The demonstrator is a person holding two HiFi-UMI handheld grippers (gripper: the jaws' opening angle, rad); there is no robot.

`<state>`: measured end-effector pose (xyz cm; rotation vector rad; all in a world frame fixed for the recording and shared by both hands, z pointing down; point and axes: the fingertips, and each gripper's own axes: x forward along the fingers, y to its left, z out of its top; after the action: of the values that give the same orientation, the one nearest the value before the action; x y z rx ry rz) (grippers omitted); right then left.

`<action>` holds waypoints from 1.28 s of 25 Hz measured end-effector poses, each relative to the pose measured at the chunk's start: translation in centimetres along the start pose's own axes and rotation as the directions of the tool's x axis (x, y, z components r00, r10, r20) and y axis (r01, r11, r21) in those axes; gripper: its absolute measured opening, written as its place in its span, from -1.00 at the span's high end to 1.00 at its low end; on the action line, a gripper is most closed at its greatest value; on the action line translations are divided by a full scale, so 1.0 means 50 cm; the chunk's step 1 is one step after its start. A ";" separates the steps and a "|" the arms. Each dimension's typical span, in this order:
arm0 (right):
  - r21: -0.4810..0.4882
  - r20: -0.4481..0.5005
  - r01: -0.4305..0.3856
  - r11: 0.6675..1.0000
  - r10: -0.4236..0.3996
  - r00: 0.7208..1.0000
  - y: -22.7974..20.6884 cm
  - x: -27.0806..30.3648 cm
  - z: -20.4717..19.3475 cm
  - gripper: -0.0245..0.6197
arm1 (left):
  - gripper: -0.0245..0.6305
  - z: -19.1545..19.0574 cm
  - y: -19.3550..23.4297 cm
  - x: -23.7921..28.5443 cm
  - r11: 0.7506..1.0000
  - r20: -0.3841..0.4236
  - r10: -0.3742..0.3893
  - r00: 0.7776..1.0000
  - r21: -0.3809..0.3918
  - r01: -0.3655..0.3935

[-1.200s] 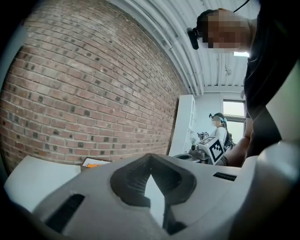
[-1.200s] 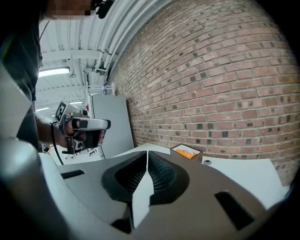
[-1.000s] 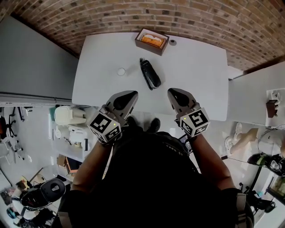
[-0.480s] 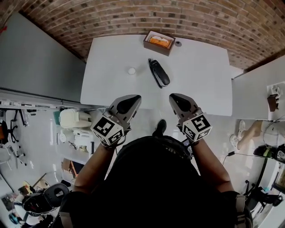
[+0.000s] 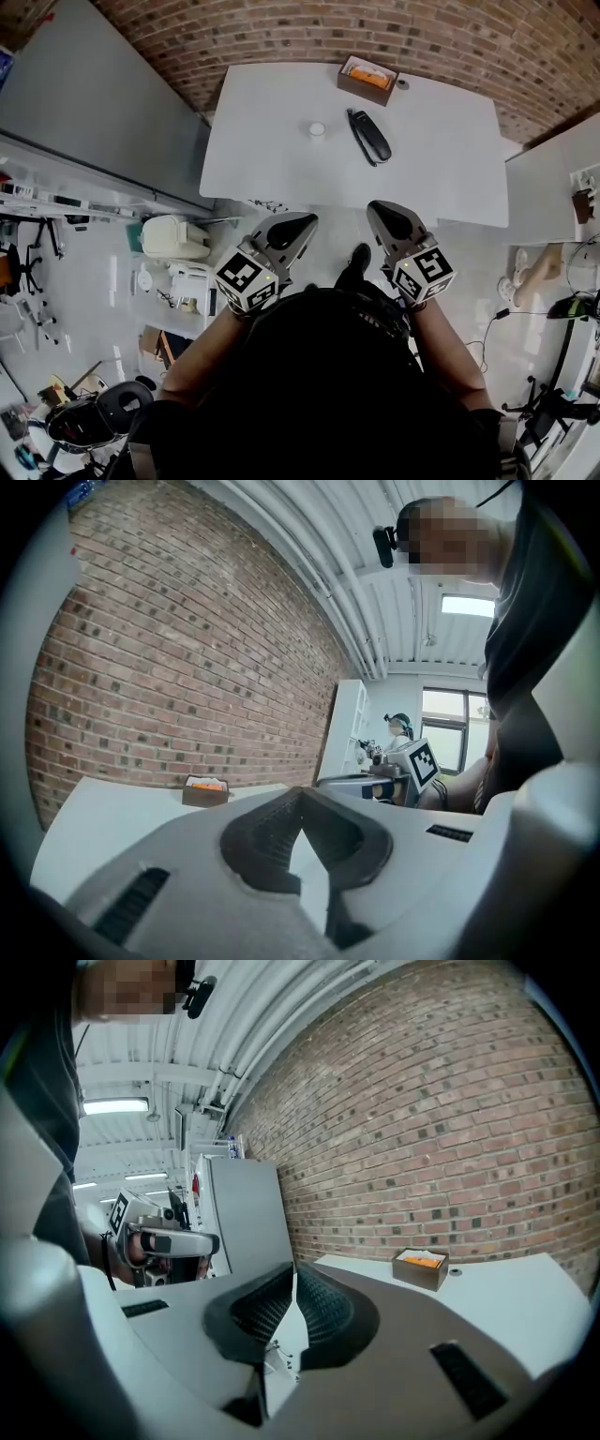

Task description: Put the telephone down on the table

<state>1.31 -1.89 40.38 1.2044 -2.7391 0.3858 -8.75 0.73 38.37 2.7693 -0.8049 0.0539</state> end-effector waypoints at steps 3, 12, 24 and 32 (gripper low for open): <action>0.011 -0.005 0.009 1.000 -0.009 1.000 0.067 -0.013 -0.021 0.85 | 0.91 -0.029 -0.028 -0.057 1.000 -0.009 -0.023 1.000 -0.016 0.022; -0.009 -0.061 0.036 0.999 -0.036 0.997 0.205 -0.100 -0.075 0.85 | 0.91 -0.087 -0.125 -0.145 0.996 0.000 -0.071 0.997 -0.053 0.071; -0.045 -0.040 0.015 0.999 -0.016 0.999 0.262 -0.257 -0.095 0.87 | 0.91 -0.110 -0.305 -0.136 0.996 -0.002 -0.089 0.996 -0.030 0.089; -0.062 -0.031 -0.019 0.998 0.017 0.999 0.266 -0.412 -0.117 0.87 | 0.91 -0.132 -0.446 -0.105 0.999 0.030 -0.044 0.999 -0.018 0.044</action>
<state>5.46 22.93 39.18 1.1505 -2.7164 0.3154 -1.10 23.33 38.98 2.7751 -0.7477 -0.0029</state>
